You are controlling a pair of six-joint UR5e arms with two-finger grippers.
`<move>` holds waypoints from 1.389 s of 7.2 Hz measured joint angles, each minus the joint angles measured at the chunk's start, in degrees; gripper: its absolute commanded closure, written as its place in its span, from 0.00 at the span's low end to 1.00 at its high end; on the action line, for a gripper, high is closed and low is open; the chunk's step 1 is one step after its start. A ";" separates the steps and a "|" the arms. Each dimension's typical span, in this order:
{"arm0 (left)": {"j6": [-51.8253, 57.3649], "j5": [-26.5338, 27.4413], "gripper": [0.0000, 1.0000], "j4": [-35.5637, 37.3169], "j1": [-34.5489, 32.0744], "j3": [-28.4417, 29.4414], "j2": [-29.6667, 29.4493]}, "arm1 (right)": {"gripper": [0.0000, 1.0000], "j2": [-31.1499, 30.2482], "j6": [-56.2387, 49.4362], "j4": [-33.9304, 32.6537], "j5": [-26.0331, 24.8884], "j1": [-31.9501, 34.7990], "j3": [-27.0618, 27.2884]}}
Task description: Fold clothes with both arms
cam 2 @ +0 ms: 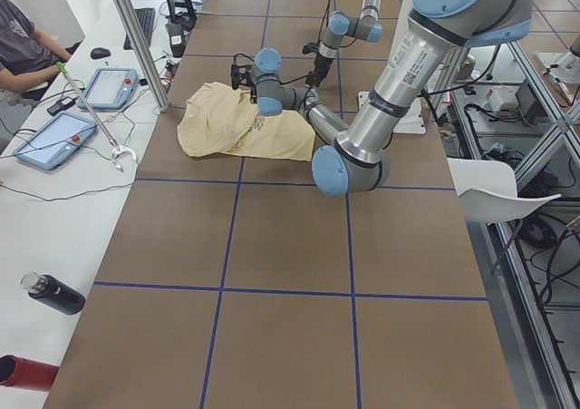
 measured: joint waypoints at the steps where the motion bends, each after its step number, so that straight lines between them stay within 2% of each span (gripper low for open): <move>1: -0.04 0.03 0.31 -0.03 0.00 0.01 0.18 | 0.48 -0.03 -0.04 0.06 0.00 -0.03 -0.18; 2: -0.04 0.03 0.31 -0.04 0.00 0.02 0.35 | 0.90 0.13 -0.04 0.08 0.00 -0.03 -0.33; 3: -0.01 0.04 0.31 -0.07 0.00 0.02 0.55 | 1.00 0.58 0.06 0.01 0.00 -0.03 -0.40; 7: 0.02 0.07 0.31 -0.14 0.07 0.02 0.69 | 1.00 0.89 -0.10 -0.15 0.09 0.10 -0.33; 8: 0.00 0.05 0.31 -0.14 0.07 0.03 0.68 | 0.35 0.81 -0.30 -0.21 0.20 0.18 -0.20; 9: -0.04 0.06 0.30 -0.14 0.04 0.02 0.67 | 0.21 0.75 -0.50 -0.28 0.34 0.27 0.03; 10: -0.06 0.10 0.30 -0.14 0.03 0.02 0.69 | 0.20 0.76 -0.59 -0.34 0.43 0.39 0.29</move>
